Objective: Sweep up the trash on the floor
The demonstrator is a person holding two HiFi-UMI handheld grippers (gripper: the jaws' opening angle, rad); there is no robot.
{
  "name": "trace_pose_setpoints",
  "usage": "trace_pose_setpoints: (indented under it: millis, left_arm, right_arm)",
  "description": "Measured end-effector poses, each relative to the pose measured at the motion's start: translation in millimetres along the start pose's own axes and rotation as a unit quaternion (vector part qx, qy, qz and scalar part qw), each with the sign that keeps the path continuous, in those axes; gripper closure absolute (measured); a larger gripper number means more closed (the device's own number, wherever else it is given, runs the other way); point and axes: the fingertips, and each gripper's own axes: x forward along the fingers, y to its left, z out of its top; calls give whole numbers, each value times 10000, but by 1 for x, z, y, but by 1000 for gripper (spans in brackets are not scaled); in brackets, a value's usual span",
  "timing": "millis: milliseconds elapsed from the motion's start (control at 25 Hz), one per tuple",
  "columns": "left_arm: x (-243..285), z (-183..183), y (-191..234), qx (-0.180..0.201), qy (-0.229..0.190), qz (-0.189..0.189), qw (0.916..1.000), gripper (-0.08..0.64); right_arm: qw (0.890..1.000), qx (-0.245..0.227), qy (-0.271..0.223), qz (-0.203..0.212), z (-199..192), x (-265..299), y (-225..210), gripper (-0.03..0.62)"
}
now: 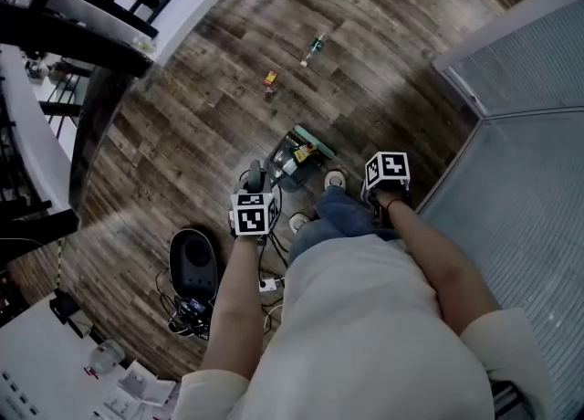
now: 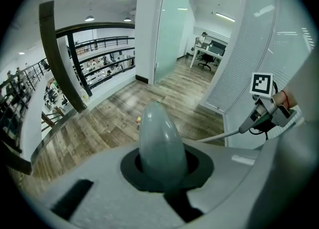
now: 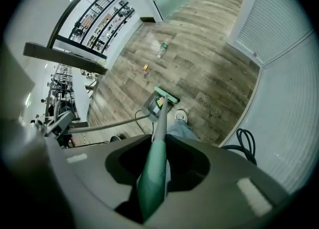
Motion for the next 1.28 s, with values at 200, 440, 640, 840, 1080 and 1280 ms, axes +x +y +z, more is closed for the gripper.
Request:
trace_pose_setpoints:
  millis: [200,440,640,840,1080,1280]
  left_arm:
    - [-1,-1,1,-2,-15,-11,10000,540]
    - [-4,-3,2,-2,-26,-27,10000,538]
    - [-3,-2,1,-7,-44,-44,10000,538]
    - [-3,-3,2,-6,-35,-39,10000,538]
    - [-4,-4,3,-5,-40,-29,10000,540]
    - [-3,-3,2,-3,-31,-12,10000,541]
  right_arm:
    - [9996,-250,142,-8,-10,4,15,494]
    - [9993,-255,234,117,-24,4,29,495]
    - [9974,-490,488,189,-42,5,38,494]
    - [9965,-648,509,137,-42,3,41,494]
    - [9963,-697,491,146,-40,-6,36,494]
    - [9951,-860,472,129,-34,-13,30,494]
